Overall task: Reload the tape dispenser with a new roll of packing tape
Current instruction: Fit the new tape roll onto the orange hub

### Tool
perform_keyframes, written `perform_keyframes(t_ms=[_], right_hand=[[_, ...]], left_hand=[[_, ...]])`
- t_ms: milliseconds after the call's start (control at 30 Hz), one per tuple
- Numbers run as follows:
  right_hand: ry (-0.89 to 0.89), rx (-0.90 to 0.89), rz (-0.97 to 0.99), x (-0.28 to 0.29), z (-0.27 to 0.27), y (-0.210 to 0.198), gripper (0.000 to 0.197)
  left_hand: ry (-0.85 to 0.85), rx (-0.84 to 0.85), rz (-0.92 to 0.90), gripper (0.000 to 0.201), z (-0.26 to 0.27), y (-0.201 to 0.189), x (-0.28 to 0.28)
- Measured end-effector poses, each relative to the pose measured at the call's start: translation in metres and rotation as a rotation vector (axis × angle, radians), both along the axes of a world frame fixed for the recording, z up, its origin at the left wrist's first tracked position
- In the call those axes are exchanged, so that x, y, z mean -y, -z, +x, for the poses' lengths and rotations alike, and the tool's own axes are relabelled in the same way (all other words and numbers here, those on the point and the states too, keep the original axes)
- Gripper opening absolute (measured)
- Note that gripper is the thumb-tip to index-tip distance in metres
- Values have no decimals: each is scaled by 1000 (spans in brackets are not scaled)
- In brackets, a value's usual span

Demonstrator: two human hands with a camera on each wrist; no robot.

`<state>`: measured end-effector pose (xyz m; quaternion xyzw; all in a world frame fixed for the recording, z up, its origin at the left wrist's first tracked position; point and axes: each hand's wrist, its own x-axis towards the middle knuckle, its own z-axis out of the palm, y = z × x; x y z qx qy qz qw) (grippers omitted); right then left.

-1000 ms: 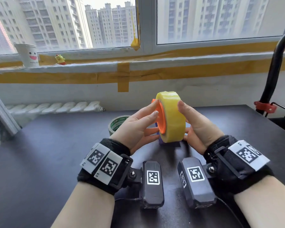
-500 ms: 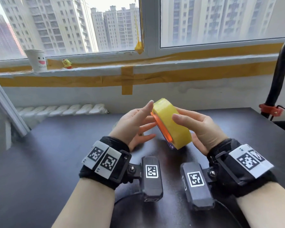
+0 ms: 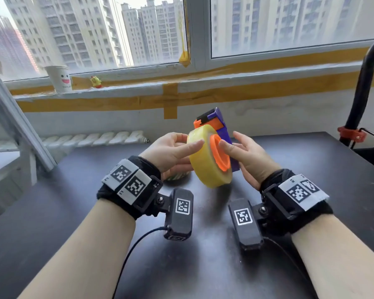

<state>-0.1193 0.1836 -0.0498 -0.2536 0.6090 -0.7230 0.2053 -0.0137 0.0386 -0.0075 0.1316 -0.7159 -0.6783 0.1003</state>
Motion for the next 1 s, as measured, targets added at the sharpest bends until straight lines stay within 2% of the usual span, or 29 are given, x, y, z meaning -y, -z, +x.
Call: perform_keyframes(t_ms=[100, 200, 233, 300, 333, 400, 500, 567, 633, 833, 1000], right_hand=[[24, 197, -84, -2, -3, -2, 72], [-67, 247, -108, -2, -2, -2, 37], [-101, 253, -105, -2, 0, -1, 33], [-169, 297, -94, 0, 3, -2, 54], [-207, 294, -87, 0, 6, -3, 54], [-215, 279, -62, 0, 11, -10, 32], [-143, 278, -93, 2, 14, -19, 30], [-98, 241, -100, 3, 16, -23, 35], [-35, 188, -76, 3, 18, -29, 28], [128, 12, 10, -2, 23, -41, 28], [246, -312, 170, -1, 23, -46, 31]], left_hand=[[2, -36, 4, 31, 10, -1, 2], [30, -66, -1, 24, 20, -4, 3], [48, -75, -1, 21, 23, -5, 3], [103, -96, -4, 19, 28, -9, 1], [132, -106, -5, 20, 31, -11, 0], [172, -127, 8, 22, 34, -14, -1], [203, -157, 66, 23, 40, -18, 2], [201, -174, 113, 24, 43, -20, 6], [186, -167, 126, 25, 46, -22, 9], [103, -103, 13, 22, 53, -17, 12], [75, 14, -22, 13, 53, -8, 11]])
